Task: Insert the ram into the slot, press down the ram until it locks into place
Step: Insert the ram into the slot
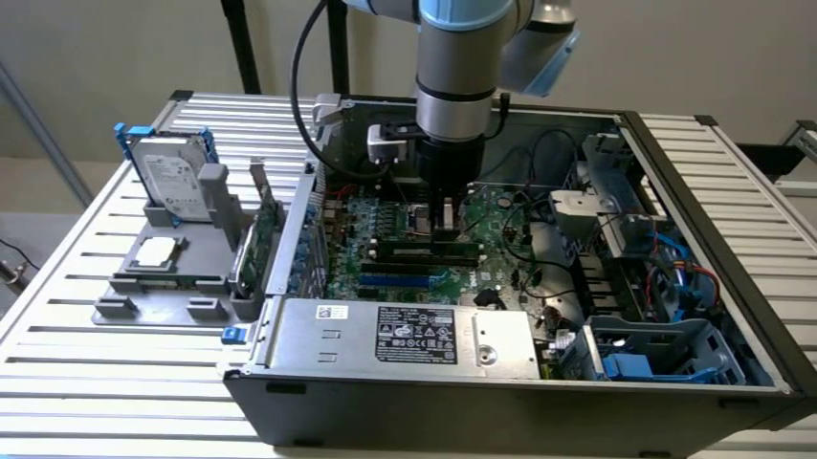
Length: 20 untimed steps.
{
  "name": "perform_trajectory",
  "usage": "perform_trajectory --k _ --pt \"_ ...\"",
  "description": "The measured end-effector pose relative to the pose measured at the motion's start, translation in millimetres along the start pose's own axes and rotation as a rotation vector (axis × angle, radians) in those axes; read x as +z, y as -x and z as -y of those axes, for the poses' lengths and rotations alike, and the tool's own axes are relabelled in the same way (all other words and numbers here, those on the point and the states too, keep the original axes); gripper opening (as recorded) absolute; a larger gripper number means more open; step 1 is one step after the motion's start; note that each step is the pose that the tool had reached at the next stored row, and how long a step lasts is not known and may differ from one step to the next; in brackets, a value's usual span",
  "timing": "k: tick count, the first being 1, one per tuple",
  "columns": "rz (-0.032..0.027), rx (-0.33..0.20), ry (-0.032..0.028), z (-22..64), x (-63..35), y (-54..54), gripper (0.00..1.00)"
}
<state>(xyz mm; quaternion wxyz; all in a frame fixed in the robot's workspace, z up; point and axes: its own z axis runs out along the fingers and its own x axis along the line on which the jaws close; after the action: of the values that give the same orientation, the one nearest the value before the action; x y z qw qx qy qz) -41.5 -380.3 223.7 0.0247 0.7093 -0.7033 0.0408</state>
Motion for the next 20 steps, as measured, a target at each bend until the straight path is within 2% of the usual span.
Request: perform_trajectory --k 11,12,13,17,20 --pt "-0.0003 0.000 0.0003 -1.0 -1.2 -0.3 0.15" --pt "-0.0002 0.000 0.0002 -0.9 -3.5 -0.4 0.15" --pt "-0.0001 0.000 0.0001 -0.8 -6.7 -0.7 0.21" --pt "-0.0002 0.000 0.0003 -0.5 -17.9 -1.7 0.21" --pt "-0.0001 0.000 0.0027 -0.5 -21.7 -2.1 0.21"
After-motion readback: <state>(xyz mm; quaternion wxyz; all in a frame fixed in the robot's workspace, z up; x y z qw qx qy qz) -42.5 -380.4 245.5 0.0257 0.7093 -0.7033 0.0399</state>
